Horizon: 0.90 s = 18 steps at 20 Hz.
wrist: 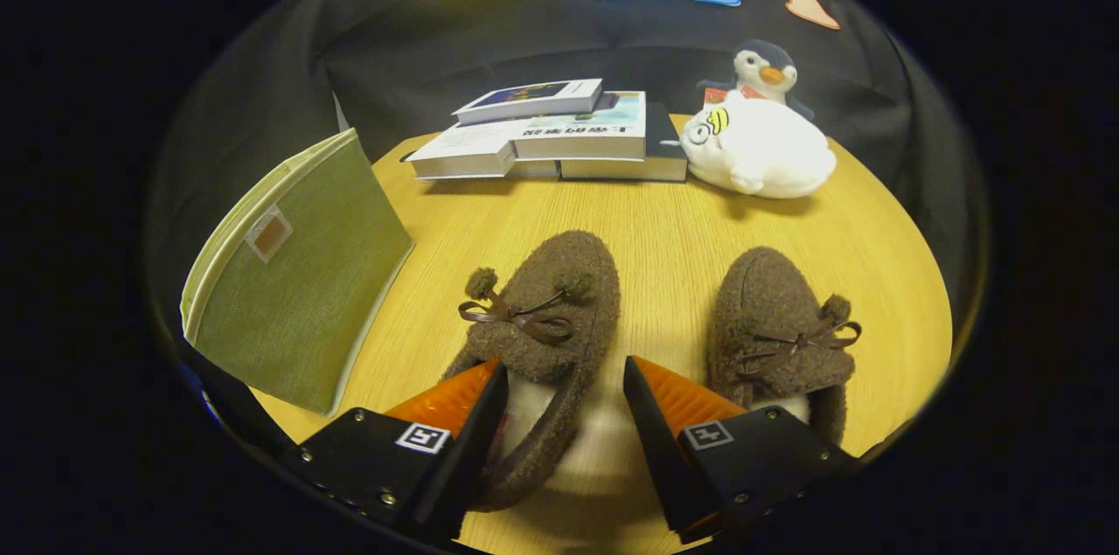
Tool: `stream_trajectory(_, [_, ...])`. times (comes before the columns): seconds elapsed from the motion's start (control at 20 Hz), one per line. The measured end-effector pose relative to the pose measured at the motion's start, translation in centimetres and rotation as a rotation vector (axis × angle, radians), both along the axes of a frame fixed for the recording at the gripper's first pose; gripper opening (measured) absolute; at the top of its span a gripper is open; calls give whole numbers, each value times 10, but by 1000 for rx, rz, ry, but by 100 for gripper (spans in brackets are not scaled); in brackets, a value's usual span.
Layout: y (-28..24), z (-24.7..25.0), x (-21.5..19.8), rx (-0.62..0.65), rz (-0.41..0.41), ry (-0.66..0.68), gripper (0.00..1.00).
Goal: Open the storage box then place both shoes into the box .Put the left shoe in first, then the right shoe, with the right side of both shoes facing outward in a uniform manner.
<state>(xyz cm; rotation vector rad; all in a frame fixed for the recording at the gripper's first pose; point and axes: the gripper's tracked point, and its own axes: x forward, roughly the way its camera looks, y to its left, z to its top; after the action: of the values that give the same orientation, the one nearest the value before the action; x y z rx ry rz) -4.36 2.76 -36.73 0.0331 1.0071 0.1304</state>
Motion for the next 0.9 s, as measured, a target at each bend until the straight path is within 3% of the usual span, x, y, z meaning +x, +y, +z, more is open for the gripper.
stream_trajectory(0.1, [2,-7,-3,35,-29,43,74])
stream_trajectory(0.3, [8,-6,-1,78,-75,70,35])
stream_trajectory(0.35, [-1,-4,3,58,-106,48,35])
stream_trajectory(0.4, [2,-5,4,78,-115,64,6])
stream_trajectory(0.9, [33,57,24,256,-242,42,6])
